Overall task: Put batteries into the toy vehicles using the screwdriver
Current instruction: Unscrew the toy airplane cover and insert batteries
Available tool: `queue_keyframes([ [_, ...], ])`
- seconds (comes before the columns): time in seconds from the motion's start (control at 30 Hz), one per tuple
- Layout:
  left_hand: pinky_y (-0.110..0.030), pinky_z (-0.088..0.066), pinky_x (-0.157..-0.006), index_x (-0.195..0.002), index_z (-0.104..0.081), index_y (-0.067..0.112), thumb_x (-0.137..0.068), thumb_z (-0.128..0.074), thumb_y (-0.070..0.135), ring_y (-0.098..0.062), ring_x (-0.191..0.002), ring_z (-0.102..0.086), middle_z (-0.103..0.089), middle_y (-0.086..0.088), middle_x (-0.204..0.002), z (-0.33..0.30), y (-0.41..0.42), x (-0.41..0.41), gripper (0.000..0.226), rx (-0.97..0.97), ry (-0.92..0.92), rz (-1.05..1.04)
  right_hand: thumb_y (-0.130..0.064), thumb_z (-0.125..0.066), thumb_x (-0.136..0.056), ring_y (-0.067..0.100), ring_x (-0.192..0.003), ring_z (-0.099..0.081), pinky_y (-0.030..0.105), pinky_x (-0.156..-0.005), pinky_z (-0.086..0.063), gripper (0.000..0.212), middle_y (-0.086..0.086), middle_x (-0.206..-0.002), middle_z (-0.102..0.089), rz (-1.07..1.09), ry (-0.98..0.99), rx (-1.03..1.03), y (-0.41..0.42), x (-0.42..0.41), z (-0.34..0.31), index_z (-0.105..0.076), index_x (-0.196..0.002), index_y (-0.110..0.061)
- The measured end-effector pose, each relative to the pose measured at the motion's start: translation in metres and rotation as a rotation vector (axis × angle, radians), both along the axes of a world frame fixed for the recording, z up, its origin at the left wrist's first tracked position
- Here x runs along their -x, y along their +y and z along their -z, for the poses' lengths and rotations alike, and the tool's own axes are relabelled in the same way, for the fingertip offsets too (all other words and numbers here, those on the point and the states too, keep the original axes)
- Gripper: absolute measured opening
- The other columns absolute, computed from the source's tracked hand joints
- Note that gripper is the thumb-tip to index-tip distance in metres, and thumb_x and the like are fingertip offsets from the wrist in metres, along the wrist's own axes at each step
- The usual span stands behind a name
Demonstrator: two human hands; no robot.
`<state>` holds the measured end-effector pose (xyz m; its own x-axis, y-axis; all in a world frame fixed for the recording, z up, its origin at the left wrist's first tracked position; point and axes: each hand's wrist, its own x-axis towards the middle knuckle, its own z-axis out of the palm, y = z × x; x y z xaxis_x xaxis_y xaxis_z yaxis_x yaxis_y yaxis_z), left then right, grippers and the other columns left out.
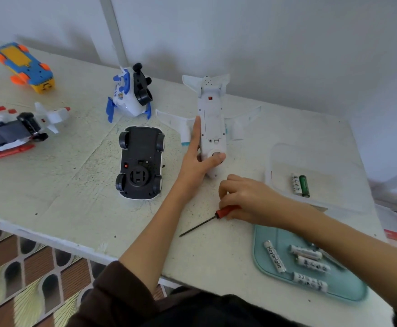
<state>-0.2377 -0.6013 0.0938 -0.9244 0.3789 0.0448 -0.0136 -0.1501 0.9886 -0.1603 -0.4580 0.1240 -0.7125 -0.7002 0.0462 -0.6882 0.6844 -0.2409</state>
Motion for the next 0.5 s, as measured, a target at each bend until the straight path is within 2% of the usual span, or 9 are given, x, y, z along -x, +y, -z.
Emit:
queue_keyframes([
  [0.13,-0.028,-0.045,-0.100,-0.130,-0.022,0.067,-0.066,-0.075,0.036,-0.005,-0.123,-0.052,-0.040,0.015,-0.147,0.001,-0.001,0.000,0.089,-0.015,-0.014,0.007,-0.014,-0.077,-0.068,0.018,-0.081,-0.055,0.033,-0.066,-0.051,0.015,0.002,-0.087,-0.061,0.079,-0.137,0.185,0.003,-0.001,-0.019,-0.064,-0.077,-0.012],
  [0.2,-0.034,-0.044,-0.104,-0.130,-0.023,0.067,-0.066,-0.076,0.035,-0.008,-0.125,-0.052,-0.038,0.010,-0.151,0.000,-0.001,0.001,0.089,-0.035,-0.013,0.017,-0.012,-0.075,-0.072,0.012,-0.077,-0.059,0.031,-0.068,-0.052,0.015,0.000,-0.085,-0.064,0.157,-0.215,0.302,0.006,0.001,-0.034,-0.062,-0.080,-0.010],
  [0.27,-0.040,-0.044,-0.105,-0.130,-0.024,0.067,-0.065,-0.076,0.033,-0.012,-0.126,-0.052,-0.039,0.007,-0.151,0.000,0.000,0.001,0.090,-0.054,-0.021,0.024,-0.016,-0.075,-0.074,0.010,-0.070,-0.061,0.027,-0.066,-0.052,0.017,-0.003,-0.079,-0.066,0.247,-0.205,0.395,0.011,0.004,-0.046,-0.062,-0.084,-0.010],
  [0.33,-0.045,-0.041,-0.108,-0.132,-0.024,0.066,-0.067,-0.076,0.031,-0.015,-0.132,-0.047,-0.036,0.008,-0.153,0.001,0.000,0.002,0.090,-0.070,-0.013,0.029,-0.025,-0.072,-0.074,0.009,-0.070,-0.059,0.020,-0.064,-0.050,0.019,-0.006,-0.076,-0.065,0.340,-0.034,0.432,0.015,0.007,-0.054,-0.064,-0.087,-0.012],
  [0.43,-0.035,-0.045,-0.103,-0.134,-0.024,0.064,-0.071,-0.075,0.026,-0.011,-0.127,-0.052,-0.041,0.013,-0.148,0.004,0.000,0.002,0.089,-0.082,-0.036,0.032,-0.026,-0.069,-0.077,0.007,-0.069,-0.052,0.012,-0.062,-0.044,0.021,-0.005,-0.079,-0.061,0.441,0.263,0.479,0.024,0.011,-0.060,-0.068,-0.092,-0.012],
  [0.5,-0.031,-0.047,-0.098,-0.133,-0.023,0.065,-0.074,-0.073,0.021,-0.008,-0.120,-0.057,-0.046,0.020,-0.141,0.005,0.000,0.002,0.089,-0.076,-0.053,0.020,-0.027,-0.067,-0.079,0.005,-0.070,-0.052,0.011,-0.063,-0.043,0.021,-0.005,-0.080,-0.059,0.480,0.367,0.524,0.029,0.013,-0.061,-0.069,-0.092,-0.010],
])
